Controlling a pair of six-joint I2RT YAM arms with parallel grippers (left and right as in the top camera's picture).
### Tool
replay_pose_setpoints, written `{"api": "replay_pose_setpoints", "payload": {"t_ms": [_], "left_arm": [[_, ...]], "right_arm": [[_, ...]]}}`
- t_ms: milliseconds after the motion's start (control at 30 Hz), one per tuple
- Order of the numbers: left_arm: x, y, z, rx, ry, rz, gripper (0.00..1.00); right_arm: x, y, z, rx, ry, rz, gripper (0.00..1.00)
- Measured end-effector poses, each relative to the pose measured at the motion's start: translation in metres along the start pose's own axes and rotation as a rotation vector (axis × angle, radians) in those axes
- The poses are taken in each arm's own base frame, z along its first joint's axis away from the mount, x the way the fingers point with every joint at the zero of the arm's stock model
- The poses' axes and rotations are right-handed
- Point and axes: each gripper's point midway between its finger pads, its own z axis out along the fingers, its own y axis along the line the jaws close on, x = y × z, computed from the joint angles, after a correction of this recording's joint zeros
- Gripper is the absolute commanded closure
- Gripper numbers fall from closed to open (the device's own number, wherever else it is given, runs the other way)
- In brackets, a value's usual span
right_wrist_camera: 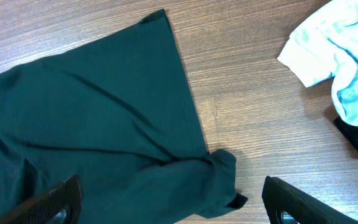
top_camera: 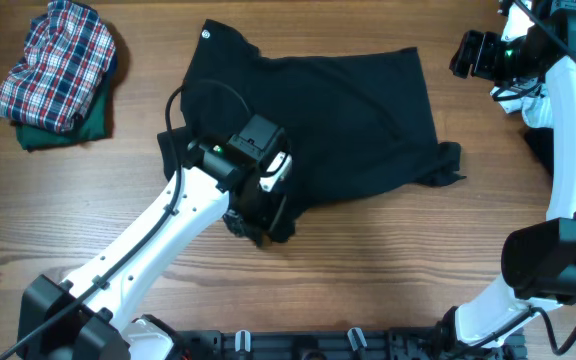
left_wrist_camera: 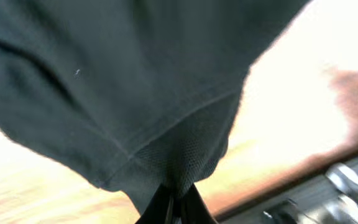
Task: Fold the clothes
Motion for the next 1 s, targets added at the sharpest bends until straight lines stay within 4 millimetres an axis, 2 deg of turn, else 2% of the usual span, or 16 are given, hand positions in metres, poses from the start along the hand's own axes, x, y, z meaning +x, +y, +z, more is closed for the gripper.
{"api": "replay_pose_setpoints", "payload": {"t_ms": [233,267,300,333,367,400,433,567,667,867,1000], "left_arm": [[0.030,-0.021,-0.003,0.131,0.130,-0.035,0.96],[0.033,-0.023,-0.004,0.140,0.147,-0.045,0.91],[0.036,-0.024,-0.005,0.144,0.158,-0.053,0.77],[0.039,-0.025,-0.005,0.151,0.173,-0.067,0.52],[0.042,-0.026,-0.006,0.154,0.186,-0.075,0.32],[0.045,-0.026,-0.007,0.157,0.200,-0.086,0.16],[0.047,-0.027,-0.007,0.161,0.210,-0.096,0.11],[0.048,-0.029,-0.008,0.171,0.214,-0.113,0.09],[0.037,-0.031,-0.006,0.183,0.171,-0.106,0.09],[-0.001,-0.031,-0.003,0.187,0.013,-0.075,0.03],[-0.039,-0.012,-0.008,0.160,-0.136,-0.130,0.00]], "right_arm": [[0.000,0.000,0.000,0.000,0.000,0.000,0.06],[0.000,0.000,0.000,0.000,0.000,0.000,0.06],[0.000,0.000,0.000,0.000,0.000,0.000,0.05],[0.000,0.000,0.000,0.000,0.000,0.000,0.05],[0.000,0.000,0.000,0.000,0.000,0.000,0.04],[0.000,0.000,0.000,0.000,0.000,0.000,0.04],[0.000,0.000,0.000,0.000,0.000,0.000,0.04],[0.000,0.000,0.000,0.000,0.000,0.000,0.03],[0.000,0.000,0.000,0.000,0.000,0.000,0.03],[0.005,-0.001,0.000,0.002,0.022,0.003,0.02],[0.019,-0.002,-0.001,0.008,0.076,0.015,0.00]]}}
